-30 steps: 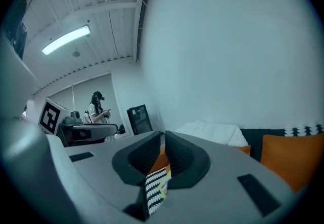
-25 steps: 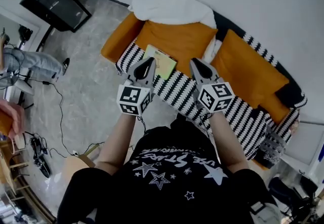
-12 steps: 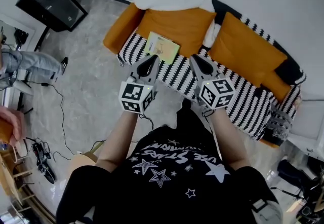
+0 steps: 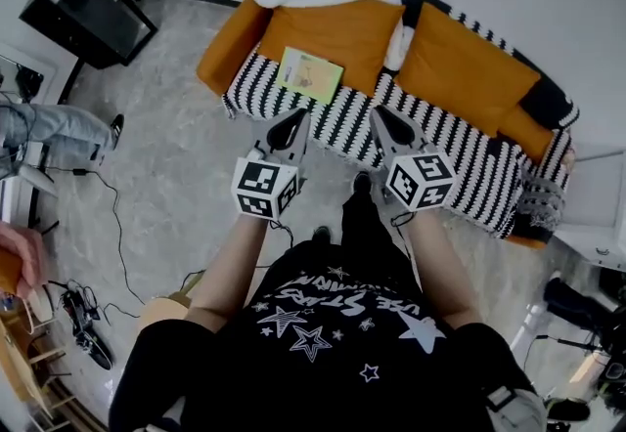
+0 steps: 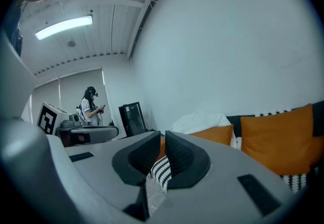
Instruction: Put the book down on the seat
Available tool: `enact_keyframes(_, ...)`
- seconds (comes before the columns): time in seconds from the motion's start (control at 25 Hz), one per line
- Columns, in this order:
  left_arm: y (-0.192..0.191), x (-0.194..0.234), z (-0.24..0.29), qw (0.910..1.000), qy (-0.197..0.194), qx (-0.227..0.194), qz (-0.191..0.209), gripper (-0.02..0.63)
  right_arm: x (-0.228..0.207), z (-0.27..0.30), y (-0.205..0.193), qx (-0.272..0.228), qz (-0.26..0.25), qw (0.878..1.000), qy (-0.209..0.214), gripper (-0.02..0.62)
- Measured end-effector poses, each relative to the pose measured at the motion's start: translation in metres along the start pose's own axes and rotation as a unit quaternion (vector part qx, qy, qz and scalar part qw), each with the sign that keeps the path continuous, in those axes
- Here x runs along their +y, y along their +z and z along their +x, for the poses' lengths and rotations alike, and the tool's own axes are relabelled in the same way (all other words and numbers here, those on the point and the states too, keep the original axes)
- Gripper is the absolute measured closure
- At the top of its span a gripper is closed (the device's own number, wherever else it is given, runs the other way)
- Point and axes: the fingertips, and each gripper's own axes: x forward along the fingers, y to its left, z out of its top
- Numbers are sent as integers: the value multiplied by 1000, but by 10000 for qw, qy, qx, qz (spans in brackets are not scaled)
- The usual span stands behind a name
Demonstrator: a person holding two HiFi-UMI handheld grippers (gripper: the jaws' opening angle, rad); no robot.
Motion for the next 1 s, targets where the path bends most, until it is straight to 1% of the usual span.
enact_keyframes(0.24,-9,-9,-29,9997,-215,-39,53,591,33,-25,-13,-9,-145,9997,-214,551)
enact_keyframes(0.44,-16,-22,-45,9990,-446,20,29,591,44,-50,-24,-30,-38,9986,-536,551)
enact_keyframes(0.8,-23,-51,-51,9979,-641,62,32,591,37,-81,-30,-61,18,9969,-782,551)
enact_keyframes(1.0,-25,-75,-58,9975,-686,116,91,591,35,-106,-35,-75,102,9967,-803,551)
